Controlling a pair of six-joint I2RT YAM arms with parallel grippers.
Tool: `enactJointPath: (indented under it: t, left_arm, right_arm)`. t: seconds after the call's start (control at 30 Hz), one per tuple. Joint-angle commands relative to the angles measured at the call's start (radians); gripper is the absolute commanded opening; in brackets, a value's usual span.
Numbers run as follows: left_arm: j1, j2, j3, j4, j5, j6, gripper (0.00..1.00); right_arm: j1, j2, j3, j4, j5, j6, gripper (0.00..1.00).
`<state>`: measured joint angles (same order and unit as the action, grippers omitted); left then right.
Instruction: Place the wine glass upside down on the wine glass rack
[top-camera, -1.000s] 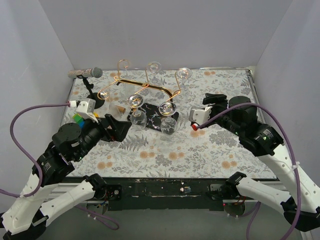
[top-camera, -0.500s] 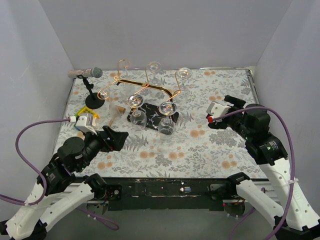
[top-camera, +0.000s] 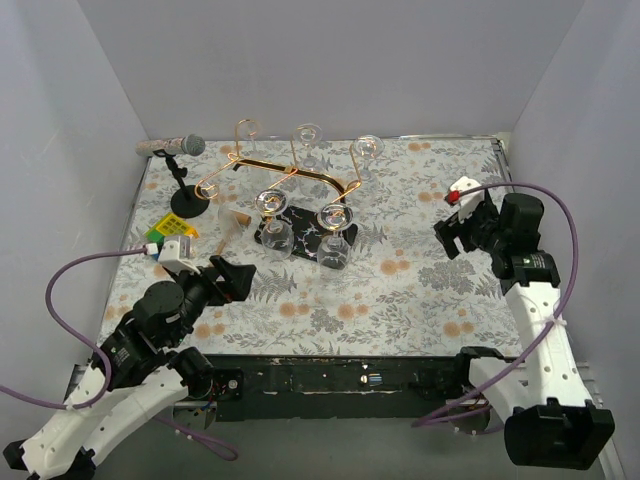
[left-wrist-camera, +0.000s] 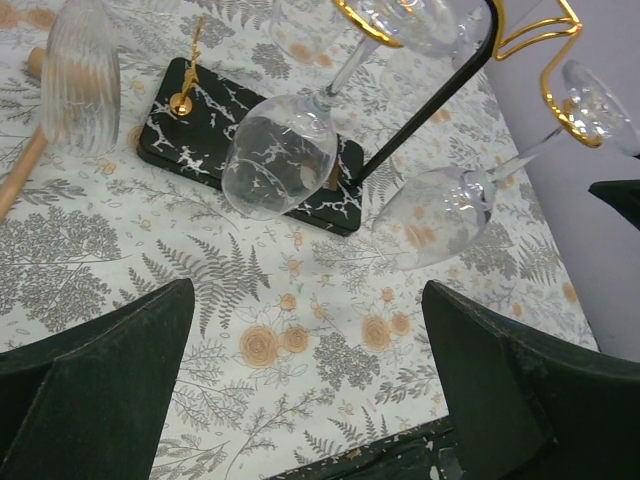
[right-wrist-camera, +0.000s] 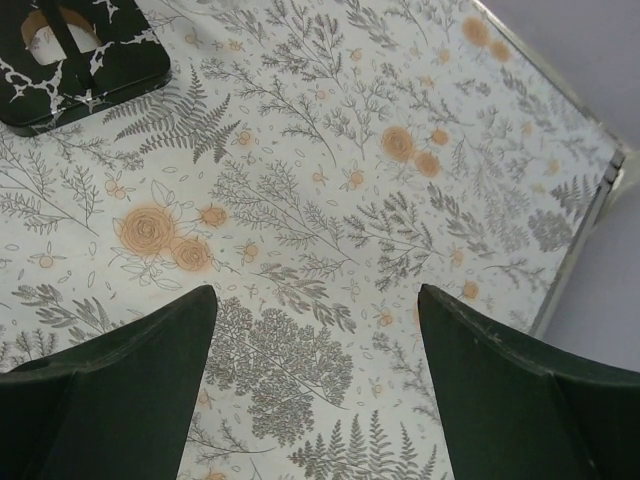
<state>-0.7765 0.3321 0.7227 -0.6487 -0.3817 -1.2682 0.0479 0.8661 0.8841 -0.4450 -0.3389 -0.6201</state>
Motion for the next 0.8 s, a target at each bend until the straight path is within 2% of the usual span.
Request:
enactJointPath:
  t: [0.0, 0.17, 0.27, 0.47, 0.77]
  left_arm:
    - [0.0, -0.036, -0.034, 0.035, -0.103, 0.006, 0.98]
    - [0.0, -0.097, -0.072, 0.046, -0.19, 0.035, 0.98]
    - [0.0, -0.111, -0.091, 0.058, -0.212, 0.058, 0.98]
    - [0.0, -0.081, -0.098, 0.089, -0.23, 0.059, 0.98]
    - [0.0, -0.036, -0.129, 0.182, -0.312, 0.148, 0.98]
  right_arm:
    - [-0.15, 0.057, -0.014, 0.051, -0.231, 0.155, 0.89]
    - [-0.296, 0.102, -0.08, 0.135, -0.4, 0.236, 0.89]
    - [-0.342, 0.097, -0.134, 0.195, -0.426, 0.26, 0.89]
    - [-0.353, 0.025, -0.24, 0.284, -0.416, 0.275, 0.89]
    - [-0.358, -0.015, -0.281, 0.319, -0.414, 0.31, 0.9]
